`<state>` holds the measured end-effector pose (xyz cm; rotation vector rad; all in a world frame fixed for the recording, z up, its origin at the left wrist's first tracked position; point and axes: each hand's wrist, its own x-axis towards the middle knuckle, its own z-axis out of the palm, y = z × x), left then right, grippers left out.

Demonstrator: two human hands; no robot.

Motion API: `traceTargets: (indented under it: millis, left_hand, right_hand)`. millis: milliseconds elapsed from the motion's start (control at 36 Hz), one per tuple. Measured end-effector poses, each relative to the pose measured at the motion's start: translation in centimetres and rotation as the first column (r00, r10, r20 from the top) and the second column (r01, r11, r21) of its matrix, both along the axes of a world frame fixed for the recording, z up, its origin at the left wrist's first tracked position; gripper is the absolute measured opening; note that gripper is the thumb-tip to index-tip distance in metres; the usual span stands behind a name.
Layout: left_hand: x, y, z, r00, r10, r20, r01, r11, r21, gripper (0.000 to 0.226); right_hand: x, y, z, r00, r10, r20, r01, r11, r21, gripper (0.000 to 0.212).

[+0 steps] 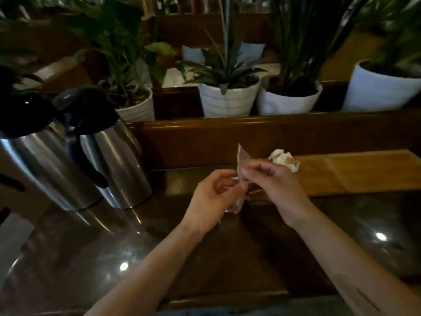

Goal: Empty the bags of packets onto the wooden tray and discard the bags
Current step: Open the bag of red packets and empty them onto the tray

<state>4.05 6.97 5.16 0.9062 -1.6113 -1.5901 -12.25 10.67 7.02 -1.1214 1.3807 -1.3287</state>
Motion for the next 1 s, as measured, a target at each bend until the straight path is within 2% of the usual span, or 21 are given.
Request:
traceTargets:
  millis: [167,278,333,417,556,639,722,861,1000]
  left_hand:
    - [-1.2,2.1,0.5,0.996,-0.094,-0.006,0.094,0.985,0.142,0.018]
    - [-2.0,3.2,-0.2,0.990,-0.123,0.072,0.112,0.983,0.144,0.013]
    - [-2.4,3.6,-0.6,0.987,-0.128,0.095,0.111,0.981,0.159,0.014]
    - [-2.9,3.9,-1.0,0.981,-0.147,0.125,0.122,0.974,0.190,0.017]
    - [-3.8,3.7,-1.6,0.953,-0.136,0.272,0.110,0.988,0.107,0.011]
    - [-4.5,3.6,-1.9,0.931,-0.118,0.344,0.103,0.993,0.063,0.010]
    - [-5.1,3.5,-2.3,0.897,-0.106,0.428,0.140,0.989,-0.047,0.009]
    - [-6.2,3.4,-2.5,0.888,-0.147,0.435,0.226,0.965,-0.135,0.009]
    - [-6.6,3.0,-2.5,0.887,-0.223,0.404,0.265,0.963,-0.050,0.008]
  right_hand:
    - [-0.6,4.2,-1.9,0.990,-0.054,-0.131,0.053,0.999,-0.009,0.015]
    - [-1.1,6.1,-2.6,0.987,-0.047,-0.153,0.045,0.999,-0.016,0.015]
    - [-1.7,6.7,-2.9,0.984,-0.028,-0.174,0.031,0.999,0.011,0.022]
    - [-2.8,7.3,-3.5,0.984,0.001,-0.179,0.010,0.998,0.058,0.020]
    - [-4.0,7.9,-4.1,0.994,0.022,-0.106,-0.010,0.993,0.116,0.021]
    - [-4.5,7.9,-4.2,0.998,0.004,-0.070,0.006,0.990,0.140,0.013]
    - [-4.6,7.7,-4.2,0.999,-0.037,-0.031,0.041,0.988,0.151,0.008]
    - [-5.1,7.4,-4.1,0.996,-0.080,-0.032,0.084,0.983,0.163,0.012]
    - [-5.9,7.5,-3.9,0.997,-0.073,0.039,0.064,0.977,0.201,0.011]
